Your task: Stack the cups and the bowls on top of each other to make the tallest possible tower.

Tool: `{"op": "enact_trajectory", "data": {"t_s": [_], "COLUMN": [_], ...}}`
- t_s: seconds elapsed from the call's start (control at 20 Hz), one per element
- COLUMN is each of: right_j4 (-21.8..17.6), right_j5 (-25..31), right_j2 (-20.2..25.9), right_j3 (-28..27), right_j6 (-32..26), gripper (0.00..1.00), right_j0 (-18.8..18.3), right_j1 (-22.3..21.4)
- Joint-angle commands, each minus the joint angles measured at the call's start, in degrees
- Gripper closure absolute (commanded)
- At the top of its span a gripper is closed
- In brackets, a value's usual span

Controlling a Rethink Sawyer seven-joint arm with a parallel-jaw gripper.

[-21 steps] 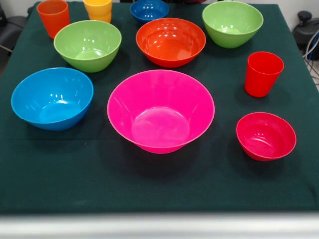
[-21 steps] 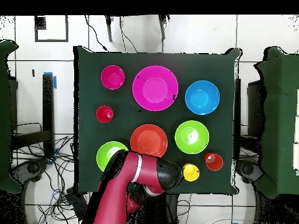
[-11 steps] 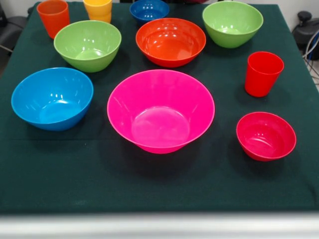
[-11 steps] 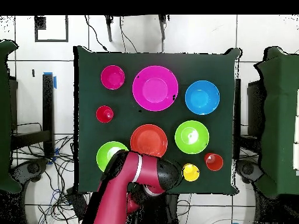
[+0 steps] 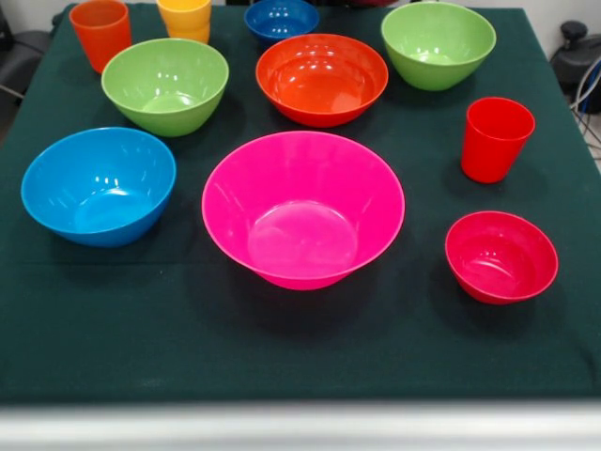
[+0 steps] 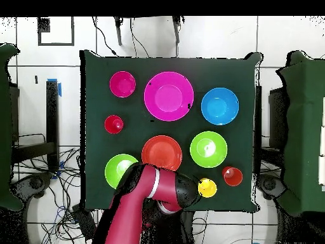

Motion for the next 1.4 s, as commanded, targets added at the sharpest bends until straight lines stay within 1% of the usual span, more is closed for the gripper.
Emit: {"op": "enact_trajectory", "data": {"t_s": [0.05, 0.15, 0.35, 0.75, 1.0, 1.2, 1.4], "right_j4": [-3.16, -2.39, -3.05, -2.41, -2.09, -0.28, 0.26], "right_j5": [12.10, 12.93, 10.65, 11.65, 11.06, 13.96, 14.15], "right_j2": [-8.94, -9.13, -9.43, -9.53, -9.69, -9.56, -9.75], "right_j3": [-39.42, -39.68, -39.92, -41.11, -42.27, -43.88, -44.75], "right_j6": [-15.88, -16.65, -16.46, -18.78, -19.24, -21.45, -21.83], "gripper": [0.00, 0.00, 0.00, 0.00, 0.00, 0.00, 0.00], "right_j0": [-2.76, -2.45, -1.70, -2.29, -2.38, -4.08, -3.51], "right_j1": [18.36, 18.71, 19.04, 20.30, 21.47, 23.32, 24.13]}}
